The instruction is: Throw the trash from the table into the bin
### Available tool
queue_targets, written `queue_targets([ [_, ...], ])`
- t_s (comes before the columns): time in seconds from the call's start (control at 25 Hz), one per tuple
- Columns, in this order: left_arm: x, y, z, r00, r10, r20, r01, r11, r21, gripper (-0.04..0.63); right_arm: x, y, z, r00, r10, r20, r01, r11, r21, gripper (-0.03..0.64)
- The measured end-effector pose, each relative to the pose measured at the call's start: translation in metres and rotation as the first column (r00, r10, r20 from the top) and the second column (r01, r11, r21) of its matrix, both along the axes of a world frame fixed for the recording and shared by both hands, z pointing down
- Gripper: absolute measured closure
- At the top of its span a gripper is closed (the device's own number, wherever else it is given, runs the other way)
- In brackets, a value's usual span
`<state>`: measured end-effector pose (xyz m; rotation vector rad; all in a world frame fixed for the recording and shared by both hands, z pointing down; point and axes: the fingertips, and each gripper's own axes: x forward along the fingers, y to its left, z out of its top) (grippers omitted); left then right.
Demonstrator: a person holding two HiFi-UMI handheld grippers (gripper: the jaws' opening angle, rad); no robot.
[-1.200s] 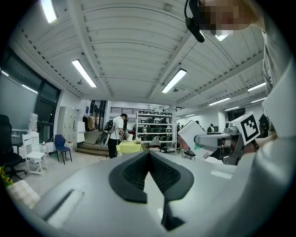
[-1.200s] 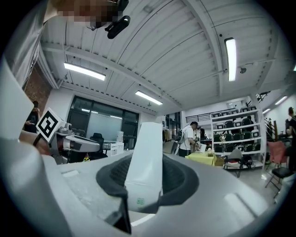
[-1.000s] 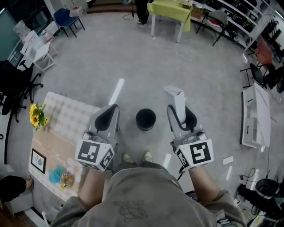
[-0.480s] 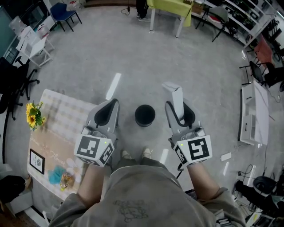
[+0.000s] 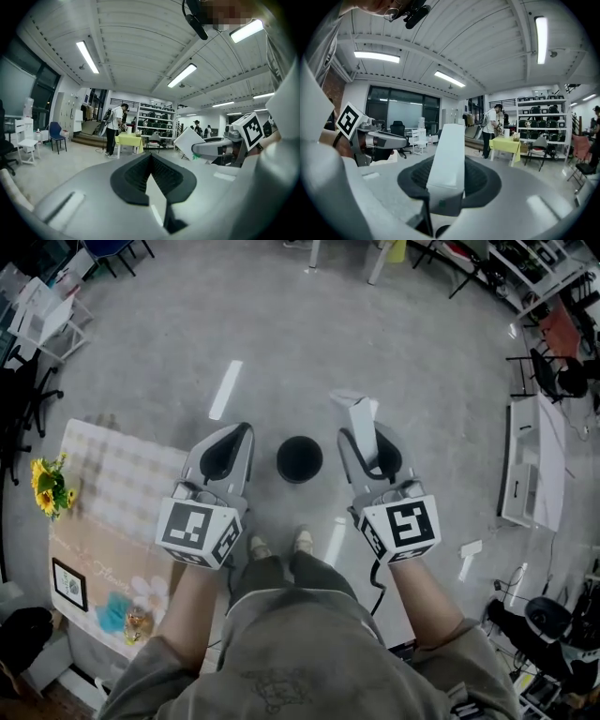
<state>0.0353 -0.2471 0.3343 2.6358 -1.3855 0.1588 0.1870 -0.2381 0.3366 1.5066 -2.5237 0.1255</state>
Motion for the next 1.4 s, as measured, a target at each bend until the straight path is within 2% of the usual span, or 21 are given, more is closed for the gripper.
queue_targets([
  [0.28, -0.001, -0.051, 0.094, 1.0, 0.01, 0.013, -0.009, 0.997, -0.071, 0.588, -0.006, -0.062, 0.106, 0.999, -0.014, -0.029, 0.01, 0.991, -0.13, 0.48],
  [0.56, 0.002, -0.069, 0.234, 1.0, 0.011, 0.021, -0.006, 0.975, -0.22, 0.588, -0.014, -0.092, 0.249, 0.997, -0.059, -0.056, 0.04, 0.955, -0.295, 0.48],
  [0.76, 0.006, -0.069, 0.349, 0.999, 0.02, 0.026, -0.01, 0.944, -0.329, 0.588, -0.023, -0.098, 0.372, 0.995, -0.078, -0.061, 0.048, 0.918, -0.394, 0.48],
  [0.92, 0.006, -0.069, 0.425, 1.0, 0.001, -0.012, -0.005, 0.927, -0.374, 0.588, -0.034, -0.1, 0.477, 0.993, -0.083, -0.081, 0.037, 0.89, -0.454, 0.48],
  [1.08, 0.009, -0.061, 0.515, 0.999, 0.033, 0.016, -0.022, 0.897, -0.441, 0.588, -0.043, -0.091, 0.572, 0.995, -0.064, -0.076, 0.015, 0.851, -0.525, 0.48],
  [1.24, 0.02, -0.047, 0.601, 0.996, 0.085, 0.041, -0.052, 0.857, -0.512, 0.588, -0.037, -0.078, 0.652, 0.997, -0.024, -0.07, -0.021, 0.812, -0.584, 0.48],
  [1.4, 0.029, -0.04, 0.661, 0.989, 0.131, 0.067, -0.073, 0.832, -0.55, 0.589, -0.031, -0.071, 0.714, 0.998, 0.0, -0.067, -0.041, 0.783, -0.62, 0.48],
])
